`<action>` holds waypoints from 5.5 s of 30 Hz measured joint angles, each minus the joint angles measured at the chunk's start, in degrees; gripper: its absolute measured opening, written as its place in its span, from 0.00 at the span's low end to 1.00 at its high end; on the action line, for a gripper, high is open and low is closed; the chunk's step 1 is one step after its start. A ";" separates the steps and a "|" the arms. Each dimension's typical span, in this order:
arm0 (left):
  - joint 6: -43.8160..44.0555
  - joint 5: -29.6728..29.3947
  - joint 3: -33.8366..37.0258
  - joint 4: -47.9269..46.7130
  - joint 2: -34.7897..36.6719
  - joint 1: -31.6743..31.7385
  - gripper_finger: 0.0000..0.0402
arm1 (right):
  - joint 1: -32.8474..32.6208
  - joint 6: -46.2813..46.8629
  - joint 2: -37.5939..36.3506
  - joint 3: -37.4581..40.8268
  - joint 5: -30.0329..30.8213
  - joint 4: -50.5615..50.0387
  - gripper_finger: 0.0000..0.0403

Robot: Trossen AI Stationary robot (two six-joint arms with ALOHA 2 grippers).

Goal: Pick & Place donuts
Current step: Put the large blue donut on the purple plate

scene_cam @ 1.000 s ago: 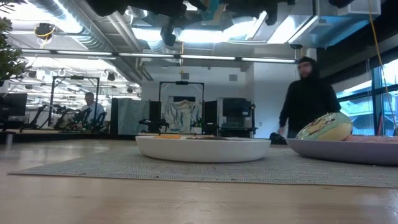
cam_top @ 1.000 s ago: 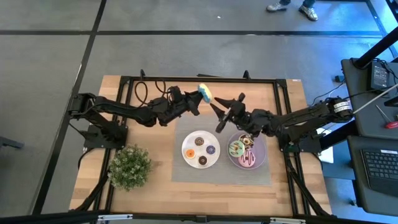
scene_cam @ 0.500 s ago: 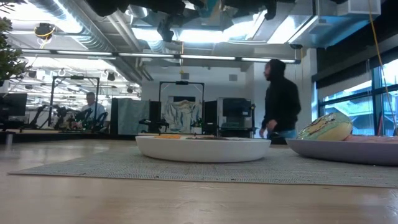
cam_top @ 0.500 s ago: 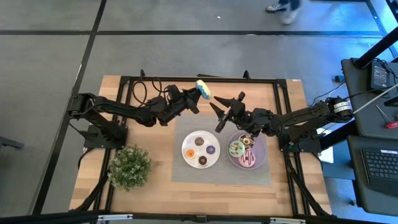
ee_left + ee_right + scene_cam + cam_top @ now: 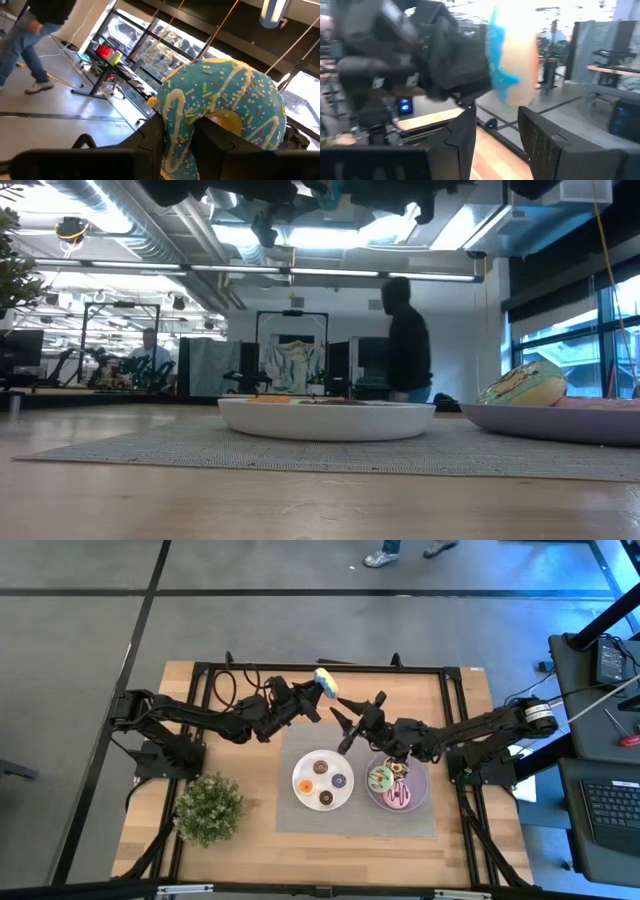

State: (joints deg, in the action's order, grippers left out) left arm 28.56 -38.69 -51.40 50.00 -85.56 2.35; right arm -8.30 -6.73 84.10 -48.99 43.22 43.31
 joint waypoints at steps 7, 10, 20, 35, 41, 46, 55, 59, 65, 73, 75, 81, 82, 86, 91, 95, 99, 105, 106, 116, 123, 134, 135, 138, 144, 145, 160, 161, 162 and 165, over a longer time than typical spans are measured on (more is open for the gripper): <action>-0.69 -0.38 0.00 0.26 0.05 0.04 0.20 | 0.05 -5.78 2.14 -5.29 0.90 -0.07 0.36; -0.68 -0.49 0.00 0.37 0.11 0.02 0.20 | 0.22 -7.01 3.38 -8.23 2.65 -2.22 0.36; -1.97 0.10 0.00 0.00 0.11 0.00 0.20 | 0.27 -7.07 5.59 -11.69 8.29 -6.62 0.36; -1.22 -0.43 0.00 -0.03 0.09 -0.07 0.20 | 0.31 -8.85 5.57 -11.69 10.23 -6.45 0.05; -1.98 1.14 0.00 -0.02 0.09 -0.05 0.21 | 0.29 -8.81 5.54 -11.69 10.18 -6.44 0.05; -1.07 3.26 0.00 -0.07 0.09 0.00 0.24 | 0.17 -8.80 5.48 -11.69 10.16 -6.40 0.05; -2.09 2.74 0.00 -0.09 0.09 0.00 0.25 | 0.12 -8.80 5.48 -11.69 10.14 -6.41 0.05; -3.99 2.73 0.00 -0.06 0.09 -0.02 0.26 | 0.12 -8.80 5.48 -11.69 10.14 -6.45 0.05; -3.71 2.70 0.00 -0.07 0.07 -0.02 0.31 | 0.12 -8.80 5.48 -11.69 10.16 -6.49 0.05; -1.78 3.68 0.00 0.00 0.07 0.09 0.48 | 0.12 -8.85 5.48 -11.69 11.17 -6.53 0.05; -1.55 4.10 0.00 0.00 0.07 0.07 0.51 | 0.12 -8.96 5.48 -11.69 12.20 -6.89 0.05; -0.86 5.20 0.00 -0.78 1.12 -0.02 0.54 | 0.12 -8.99 5.28 -11.69 13.28 -7.18 0.05; -1.21 5.84 0.00 -0.70 1.21 -0.02 0.54 | 0.12 -9.00 5.27 -11.69 13.67 -7.17 0.05; -2.25 7.14 0.00 -1.34 1.63 -0.21 0.53 | 0.12 -9.00 5.26 -11.69 14.20 -7.27 0.05; -2.57 7.00 -0.02 -5.52 3.10 -0.48 0.54 | 0.08 -9.39 5.21 -11.67 14.22 -7.45 0.05; -2.32 6.91 -0.02 -11.33 4.78 -0.57 0.54 | -0.31 -10.11 4.35 -11.63 14.87 -7.78 0.05; -2.74 6.00 0.00 -12.97 5.50 -0.66 0.53 | -1.03 -10.45 2.73 -11.67 15.06 -6.98 0.05; -4.04 7.75 0.00 -13.92 6.80 -0.64 0.54 | -1.85 -13.42 2.22 -11.67 17.09 -7.18 0.05; -4.51 8.79 0.00 -14.23 6.93 -0.79 0.54 | -2.20 -14.51 2.20 -11.67 17.88 -7.21 0.05; 0.29 12.93 0.00 -31.80 10.20 -0.81 0.54 | -12.57 -22.54 -6.42 -11.65 35.55 -13.32 0.05; 2.21 12.93 0.02 -34.88 10.62 -0.74 0.53 | -25.07 -20.03 -15.20 -11.65 46.75 -20.51 0.05; 3.52 16.32 0.01 -34.65 10.61 2.40 0.53 | -34.07 -4.89 -20.05 -11.65 42.12 -22.16 0.03; 4.31 16.34 0.01 -34.60 10.62 2.66 0.53 | -33.47 -3.79 -19.63 -11.65 39.43 -22.30 0.03; 5.85 16.57 0.02 -34.59 10.61 3.47 0.53 | -30.35 1.00 -18.54 -11.65 28.97 -25.62 0.03; 6.73 21.47 0.02 -34.38 10.60 4.20 0.53 | -22.14 17.70 -18.84 -11.65 5.95 -40.22 0.03; 6.75 22.26 0.02 -34.38 10.60 4.20 0.53 | -21.09 19.05 -19.21 -11.63 3.52 -42.26 0.03; 8.24 29.41 0.01 -34.85 10.60 3.98 0.53 | -14.53 63.94 -32.61 -11.67 -34.40 -101.98 0.03; 8.24 29.41 0.02 -34.86 10.60 3.98 0.53 | -14.53 65.25 -32.62 -11.67 -35.88 -106.28 0.03; 8.24 29.41 0.00 -34.86 10.58 3.98 0.53 | -14.50 66.68 -32.60 -11.67 -38.07 -110.32 0.03; 8.24 29.41 0.02 -34.86 10.58 3.98 0.53 | -14.08 69.09 -32.58 -11.63 -45.49 -117.67 0.03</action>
State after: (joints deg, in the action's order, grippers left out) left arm 36.80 -9.28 -51.37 15.14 -74.98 6.33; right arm -22.38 62.36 51.52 -60.62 -2.27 -74.36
